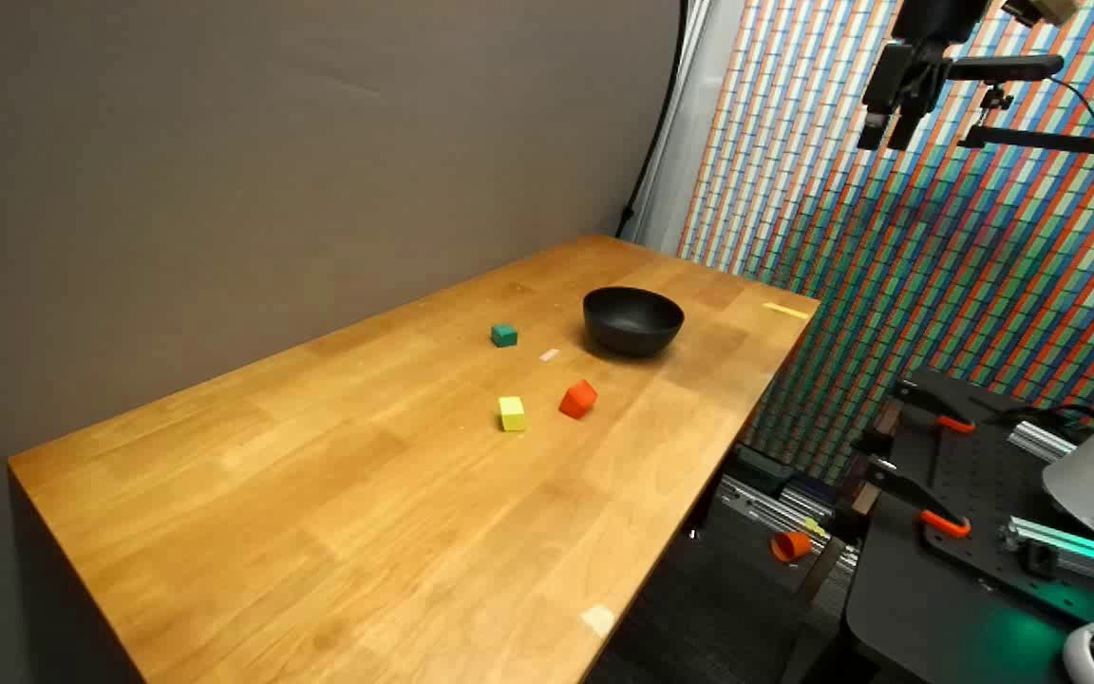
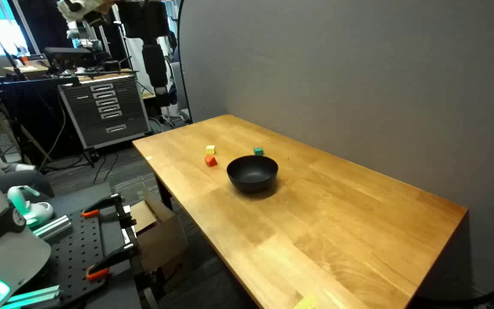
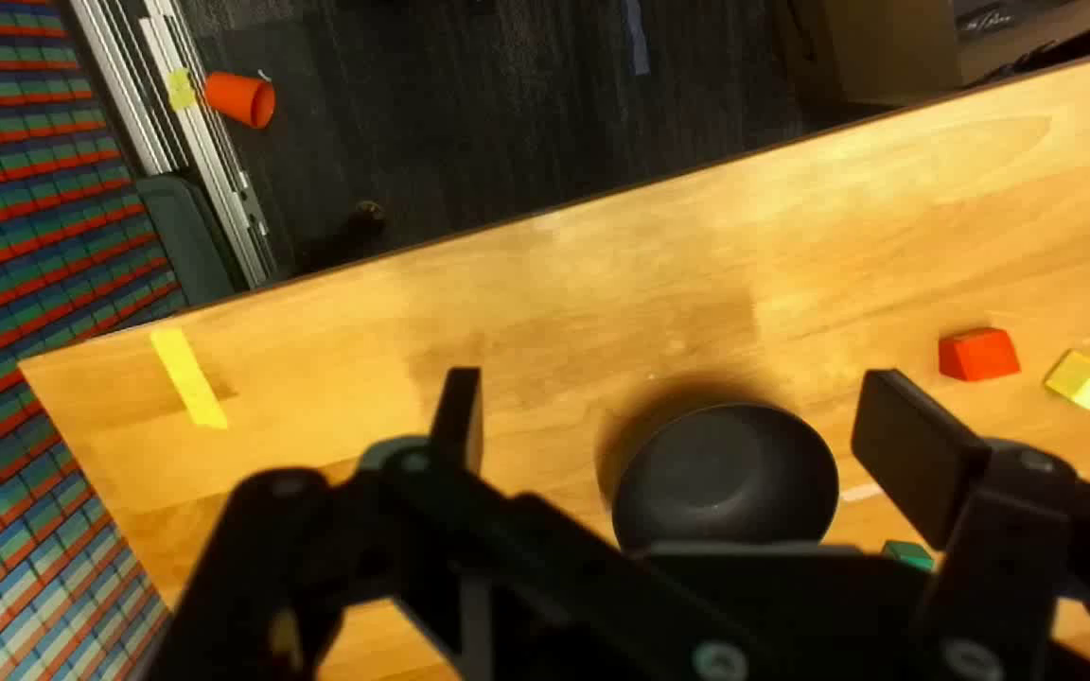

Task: Put the orange and green blocks into the black bowl

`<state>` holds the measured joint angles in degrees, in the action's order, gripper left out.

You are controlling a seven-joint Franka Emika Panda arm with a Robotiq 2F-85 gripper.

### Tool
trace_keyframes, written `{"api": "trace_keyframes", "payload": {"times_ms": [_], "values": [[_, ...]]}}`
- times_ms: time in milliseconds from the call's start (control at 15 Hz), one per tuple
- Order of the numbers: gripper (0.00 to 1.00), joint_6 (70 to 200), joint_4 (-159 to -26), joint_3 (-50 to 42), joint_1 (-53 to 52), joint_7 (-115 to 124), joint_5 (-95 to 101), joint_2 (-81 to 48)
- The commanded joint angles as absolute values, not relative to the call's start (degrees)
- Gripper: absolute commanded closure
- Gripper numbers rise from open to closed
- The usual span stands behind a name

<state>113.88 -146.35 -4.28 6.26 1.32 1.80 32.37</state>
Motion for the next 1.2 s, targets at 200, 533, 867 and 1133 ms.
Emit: {"api": "trace_keyframes", "payload": {"times_ms": [200,533,867,1133], "values": [[0.0,113.8,-145.8,-4.3,6.2,1.3,1.8,32.6],[0.0,113.8,-145.8,-4.3,6.2,1.3,1.8,32.6],[0.0,113.8,-145.8,-4.3,6.2,1.3,1.8,32.6],[0.0,115.5,-142.2,-3.7,5.1,1.4,1.3,24.4]]}}
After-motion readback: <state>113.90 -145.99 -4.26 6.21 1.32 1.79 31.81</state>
